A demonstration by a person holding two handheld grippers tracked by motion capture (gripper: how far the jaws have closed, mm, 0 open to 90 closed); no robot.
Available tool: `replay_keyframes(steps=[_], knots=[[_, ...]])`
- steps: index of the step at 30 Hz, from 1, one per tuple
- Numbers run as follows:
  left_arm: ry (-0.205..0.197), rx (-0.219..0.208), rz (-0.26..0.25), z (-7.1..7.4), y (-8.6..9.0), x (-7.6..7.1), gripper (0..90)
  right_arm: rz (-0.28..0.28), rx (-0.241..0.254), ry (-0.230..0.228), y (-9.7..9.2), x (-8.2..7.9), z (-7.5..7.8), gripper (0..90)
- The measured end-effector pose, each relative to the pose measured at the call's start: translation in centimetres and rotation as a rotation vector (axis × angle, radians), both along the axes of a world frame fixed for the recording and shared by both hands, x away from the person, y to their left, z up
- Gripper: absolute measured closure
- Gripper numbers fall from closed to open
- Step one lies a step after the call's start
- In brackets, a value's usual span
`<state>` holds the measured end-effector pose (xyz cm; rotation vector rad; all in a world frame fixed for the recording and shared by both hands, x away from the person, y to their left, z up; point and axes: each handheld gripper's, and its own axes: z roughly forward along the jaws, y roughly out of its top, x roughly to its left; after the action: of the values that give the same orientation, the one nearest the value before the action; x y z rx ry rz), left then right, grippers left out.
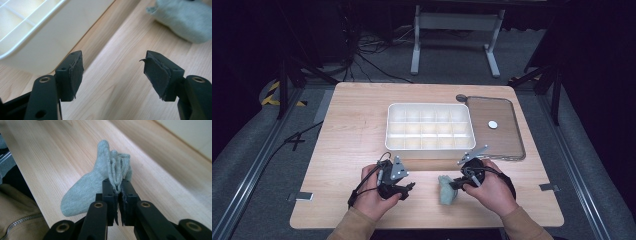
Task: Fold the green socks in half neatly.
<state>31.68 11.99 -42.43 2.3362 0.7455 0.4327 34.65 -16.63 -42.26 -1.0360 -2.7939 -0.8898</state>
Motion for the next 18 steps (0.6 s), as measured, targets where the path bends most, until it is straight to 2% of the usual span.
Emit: replay_keyframes(steps=[4, 10, 11, 18], knots=[[-0.01, -0.023, 0.027, 0.5, 0.9, 0.3, 32.6, 0.002, 0.006, -0.044, 0.0, -0.3, 0.9, 84.1], [-0.018, -0.016, 0.057, 0.9, 2.2, 0.5, 32.6, 0.011, 0.016, -0.11, -0.2, -0.3, 2.7, 84.1], [-0.018, -0.03, 0.074, 1.0, 2.6, 0.5, 32.6, 0.008, 0.018, -0.118, -0.2, -0.3, 3.1, 84.1], [-0.013, -0.043, 0.066, 1.1, 2.5, 0.4, 33.9, -0.001, 0.007, -0.131, -0.2, 0.0, 3.6, 84.1]])
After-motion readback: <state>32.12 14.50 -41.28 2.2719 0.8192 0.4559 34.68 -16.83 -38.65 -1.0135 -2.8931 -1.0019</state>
